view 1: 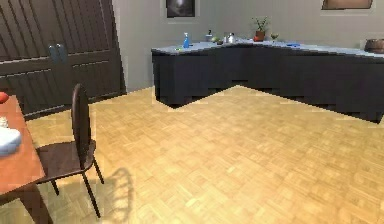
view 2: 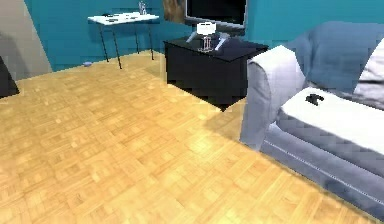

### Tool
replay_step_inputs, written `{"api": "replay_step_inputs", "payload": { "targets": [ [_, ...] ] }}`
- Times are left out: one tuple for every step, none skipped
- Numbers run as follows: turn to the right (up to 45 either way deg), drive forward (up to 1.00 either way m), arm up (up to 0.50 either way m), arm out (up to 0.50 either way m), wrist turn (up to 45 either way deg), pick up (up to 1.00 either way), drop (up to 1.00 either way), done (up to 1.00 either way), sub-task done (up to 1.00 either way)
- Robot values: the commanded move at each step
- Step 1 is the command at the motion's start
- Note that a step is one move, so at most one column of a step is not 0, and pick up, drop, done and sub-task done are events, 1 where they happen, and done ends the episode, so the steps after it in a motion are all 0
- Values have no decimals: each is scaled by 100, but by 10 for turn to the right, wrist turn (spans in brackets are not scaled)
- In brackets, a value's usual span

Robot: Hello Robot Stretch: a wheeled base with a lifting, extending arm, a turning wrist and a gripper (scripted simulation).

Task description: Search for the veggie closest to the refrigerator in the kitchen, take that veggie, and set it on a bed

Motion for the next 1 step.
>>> {"api": "replay_step_inputs", "payload": {
  "targets": [
    [0, 100, 0, 0, 0, 0, 0, 0, 0]
  ]
}}
